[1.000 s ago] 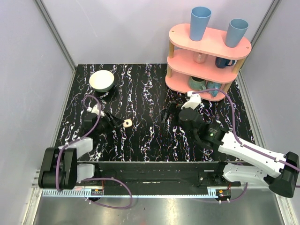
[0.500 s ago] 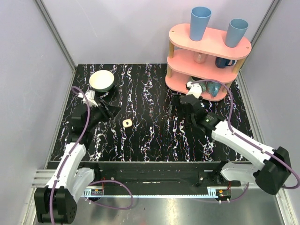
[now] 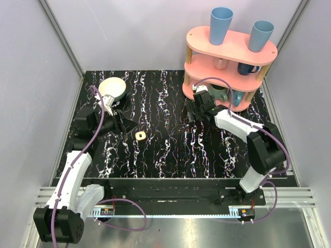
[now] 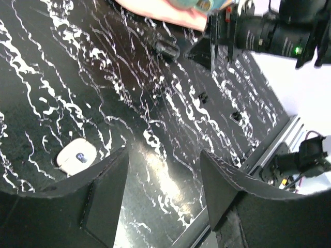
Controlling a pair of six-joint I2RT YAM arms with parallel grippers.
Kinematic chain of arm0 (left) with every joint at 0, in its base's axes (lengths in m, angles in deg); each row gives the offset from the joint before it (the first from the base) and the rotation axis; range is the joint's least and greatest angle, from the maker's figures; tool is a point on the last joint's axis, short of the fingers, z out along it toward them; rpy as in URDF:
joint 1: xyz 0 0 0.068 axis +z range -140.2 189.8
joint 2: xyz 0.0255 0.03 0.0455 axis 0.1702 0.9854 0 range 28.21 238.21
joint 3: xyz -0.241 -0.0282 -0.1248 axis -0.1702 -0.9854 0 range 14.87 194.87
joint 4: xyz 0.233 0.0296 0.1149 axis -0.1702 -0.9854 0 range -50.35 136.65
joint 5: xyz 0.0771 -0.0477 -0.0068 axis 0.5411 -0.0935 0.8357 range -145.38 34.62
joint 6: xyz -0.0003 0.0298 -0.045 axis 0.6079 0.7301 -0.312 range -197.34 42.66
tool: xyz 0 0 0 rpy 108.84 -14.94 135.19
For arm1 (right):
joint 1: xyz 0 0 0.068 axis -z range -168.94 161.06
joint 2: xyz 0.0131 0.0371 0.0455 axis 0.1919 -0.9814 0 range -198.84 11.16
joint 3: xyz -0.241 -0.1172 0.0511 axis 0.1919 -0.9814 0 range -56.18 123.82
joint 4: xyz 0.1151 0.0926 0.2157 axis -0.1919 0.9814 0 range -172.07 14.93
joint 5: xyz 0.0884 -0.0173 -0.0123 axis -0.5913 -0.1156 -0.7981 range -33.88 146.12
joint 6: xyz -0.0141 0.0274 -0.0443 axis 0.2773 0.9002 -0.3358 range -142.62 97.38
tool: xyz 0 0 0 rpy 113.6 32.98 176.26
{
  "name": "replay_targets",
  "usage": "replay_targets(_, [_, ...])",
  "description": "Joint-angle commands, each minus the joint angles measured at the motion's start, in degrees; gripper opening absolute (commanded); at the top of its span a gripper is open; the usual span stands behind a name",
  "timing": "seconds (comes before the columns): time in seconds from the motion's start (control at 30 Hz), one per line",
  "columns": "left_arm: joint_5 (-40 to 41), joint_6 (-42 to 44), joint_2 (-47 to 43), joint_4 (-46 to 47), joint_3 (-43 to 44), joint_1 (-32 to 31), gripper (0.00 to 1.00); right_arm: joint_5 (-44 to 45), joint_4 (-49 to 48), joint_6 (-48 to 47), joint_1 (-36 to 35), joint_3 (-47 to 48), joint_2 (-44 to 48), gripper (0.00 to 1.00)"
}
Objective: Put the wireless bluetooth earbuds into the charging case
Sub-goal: Move the charging case to the center of the board.
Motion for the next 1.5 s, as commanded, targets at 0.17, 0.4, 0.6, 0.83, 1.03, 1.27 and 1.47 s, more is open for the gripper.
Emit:
replay_targets(0.17, [-6.13, 6.22, -0.41, -4.62, 0.67, 0.02, 0.61, -5.29, -2.53, -12.86, 2.27, 8.34, -9.63, 0.99])
replay_targets(0.4, [-6.21, 4.81, -0.06, -3.04, 0.14, 0.02, 0.62, -6.70, 1.08, -15.68, 3.59, 13.97, -16.41, 0.97])
replay_targets(0.6, [-6.04, 4.63, 0.03, -3.04, -0.04, 0.11, 0.62, -9.60, 2.13, -16.04, 5.00, 16.16, -19.84, 0.86])
replay_targets(0.83, [-5.86, 4.37, 0.38, -2.95, -0.04, 1.16, 0.63, -11.27, 5.02, -15.68, 5.09, 17.22, -21.69, 0.70])
replay_targets(1.03, [-6.30, 3.93, 0.82, -2.42, -0.12, 2.04, 0.63, -19.09, 7.13, -13.40, 5.00, 16.17, -20.29, 0.53])
replay_targets(1.27, [-6.83, 3.31, 1.09, -1.55, -0.39, 2.57, 0.63, -27.60, 7.76, -9.53, 4.21, 12.31, -17.13, 0.38])
replay_targets(1.47, [-7.53, 2.87, 1.61, -1.11, -0.48, 3.70, 0.63, -27.80, 6.35, -7.78, -2.90, 7.04, -11.33, 0.38])
